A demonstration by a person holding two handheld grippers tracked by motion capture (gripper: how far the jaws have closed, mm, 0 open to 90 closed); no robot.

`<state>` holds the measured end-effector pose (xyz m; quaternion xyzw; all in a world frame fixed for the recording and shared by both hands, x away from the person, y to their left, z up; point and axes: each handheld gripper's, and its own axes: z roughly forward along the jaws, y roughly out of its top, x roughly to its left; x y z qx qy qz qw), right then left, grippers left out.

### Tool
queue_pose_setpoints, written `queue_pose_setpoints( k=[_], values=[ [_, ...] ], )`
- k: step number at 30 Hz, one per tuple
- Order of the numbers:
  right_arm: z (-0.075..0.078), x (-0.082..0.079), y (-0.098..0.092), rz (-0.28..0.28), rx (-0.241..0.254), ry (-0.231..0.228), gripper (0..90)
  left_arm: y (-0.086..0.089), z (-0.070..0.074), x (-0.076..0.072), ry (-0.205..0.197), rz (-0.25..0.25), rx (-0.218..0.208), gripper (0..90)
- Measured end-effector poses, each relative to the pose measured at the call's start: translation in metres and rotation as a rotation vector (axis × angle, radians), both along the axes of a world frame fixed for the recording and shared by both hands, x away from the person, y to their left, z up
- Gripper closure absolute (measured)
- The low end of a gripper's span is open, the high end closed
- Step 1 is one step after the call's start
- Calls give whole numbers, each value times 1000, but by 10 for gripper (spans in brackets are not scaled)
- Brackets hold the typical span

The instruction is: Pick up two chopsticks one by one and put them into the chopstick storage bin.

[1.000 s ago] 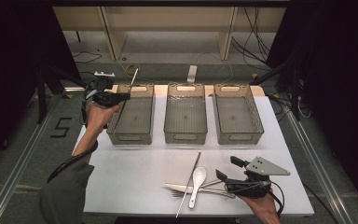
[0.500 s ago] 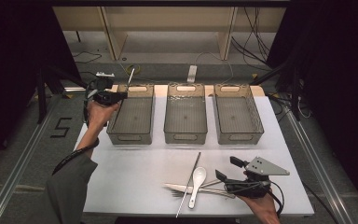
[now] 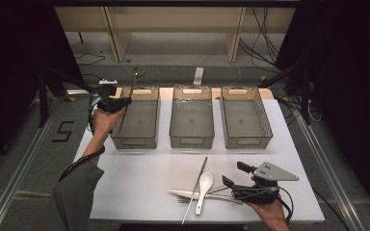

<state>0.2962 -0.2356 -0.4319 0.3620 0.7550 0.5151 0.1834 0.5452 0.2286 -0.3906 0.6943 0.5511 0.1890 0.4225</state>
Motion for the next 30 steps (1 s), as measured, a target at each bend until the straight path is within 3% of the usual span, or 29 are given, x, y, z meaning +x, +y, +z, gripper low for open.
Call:
queue_pose_setpoints(
  k=[14, 20, 25, 28, 30],
  values=[
    [0, 0, 1, 9, -2, 1, 269, 0, -17, 1, 23, 8, 18, 842],
    [0, -1, 1, 10, 0, 0, 268, -1, -25, 3, 39, 35, 20, 830],
    [0, -1, 1, 10, 0, 1, 269, 2, -23, 2, 40, 60, -20, 680],
    [0, 0, 1, 13, 1, 1, 268, 4, -21, 3, 96, 65, -42, 579],
    [0, -1, 1, 13, 1, -1, 268, 2, -18, 1, 111, 66, -52, 500]
  ],
)
